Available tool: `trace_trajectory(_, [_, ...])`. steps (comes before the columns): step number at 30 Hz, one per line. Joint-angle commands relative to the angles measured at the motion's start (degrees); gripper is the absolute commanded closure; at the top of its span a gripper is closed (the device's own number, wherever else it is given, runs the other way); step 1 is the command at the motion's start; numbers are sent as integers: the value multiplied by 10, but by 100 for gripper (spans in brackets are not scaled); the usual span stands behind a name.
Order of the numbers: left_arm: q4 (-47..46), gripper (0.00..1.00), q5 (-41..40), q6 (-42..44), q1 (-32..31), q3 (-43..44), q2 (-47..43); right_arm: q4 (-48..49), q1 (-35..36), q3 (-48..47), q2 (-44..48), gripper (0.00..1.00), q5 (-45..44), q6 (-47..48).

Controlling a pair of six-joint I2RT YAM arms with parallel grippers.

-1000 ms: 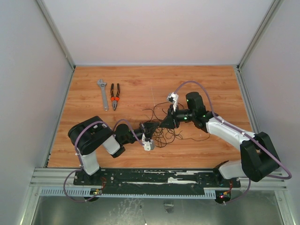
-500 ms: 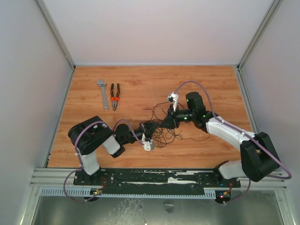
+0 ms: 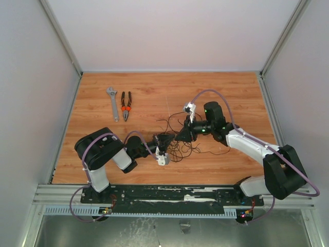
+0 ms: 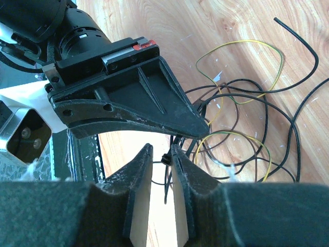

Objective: Zip-tie the wires
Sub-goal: Tie the cable at the center of the board.

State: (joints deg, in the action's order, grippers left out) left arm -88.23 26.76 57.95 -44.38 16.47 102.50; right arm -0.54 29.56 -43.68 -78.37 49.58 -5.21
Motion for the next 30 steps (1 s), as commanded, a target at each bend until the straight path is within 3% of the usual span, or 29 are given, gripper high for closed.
trace_trajectory(1, [-179,100,-1,-5,-1,5,4,13,-3,-3,9,79,2,-1])
trace_trajectory(7, [-179,100,-1,-5,-1,5,3,12,-3,-6,10,87,3,-3])
trace_trajectory(11, [-181,100,-1,-5,-1,5,3,12,-2,-5,9,100,2,-3])
trace_trajectory(26, [-183,100,3,-12,-1,6,4,32,-1,-16,8,100,9,-33])
trace_trajectory(30, [-184,95,3,-15,-1,8,5,49,1,-10,7,100,17,-45])
